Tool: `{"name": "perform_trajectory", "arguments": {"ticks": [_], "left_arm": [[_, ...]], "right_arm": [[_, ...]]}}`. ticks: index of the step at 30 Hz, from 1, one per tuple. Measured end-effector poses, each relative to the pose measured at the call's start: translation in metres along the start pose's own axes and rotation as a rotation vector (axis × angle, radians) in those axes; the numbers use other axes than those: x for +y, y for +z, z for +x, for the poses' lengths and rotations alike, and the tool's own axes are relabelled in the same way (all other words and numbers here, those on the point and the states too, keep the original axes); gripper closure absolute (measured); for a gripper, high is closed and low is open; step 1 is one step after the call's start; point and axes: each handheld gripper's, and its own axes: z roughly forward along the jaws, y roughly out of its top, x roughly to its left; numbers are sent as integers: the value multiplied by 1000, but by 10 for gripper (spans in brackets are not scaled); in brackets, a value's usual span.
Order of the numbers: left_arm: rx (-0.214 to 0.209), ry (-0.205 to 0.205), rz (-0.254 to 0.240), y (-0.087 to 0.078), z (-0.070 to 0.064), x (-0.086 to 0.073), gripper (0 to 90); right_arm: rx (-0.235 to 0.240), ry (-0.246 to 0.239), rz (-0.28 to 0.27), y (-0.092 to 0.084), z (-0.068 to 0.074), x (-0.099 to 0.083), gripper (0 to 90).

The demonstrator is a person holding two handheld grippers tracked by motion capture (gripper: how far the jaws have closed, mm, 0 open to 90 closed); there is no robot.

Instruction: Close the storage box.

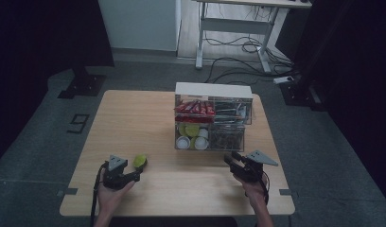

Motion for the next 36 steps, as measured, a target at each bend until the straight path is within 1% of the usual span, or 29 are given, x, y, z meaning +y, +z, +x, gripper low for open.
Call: {"name": "perform_trajectory", "arguments": {"ticks": [4,11,16,21,25,27,31,36], "left_arm": [[-5,3,4,1,0,0,300],[-11,8,15,3,-2,0,299],[-13,11,22,4,-2,-1,299],[-17,13,24,4,-2,-1,298],[-18,20,33,6,-4,-1,297],[-22,24,38,6,-5,-1,297],[-19,26,40,7,-4,-2,296],[-19,28,41,7,-5,-2,295]], "right_arm": [[-12,1,0,-7,-1,-6,562],[-45,24,13,-22,-13,-22,560],[-74,44,44,-30,-24,-36,553],[-110,52,80,-41,-36,-52,551],[-123,62,85,-46,-42,-54,547],[-126,68,83,-45,-43,-54,545],[-131,68,100,-42,-43,-56,540],[-139,48,106,-40,-43,-55,524]]}}
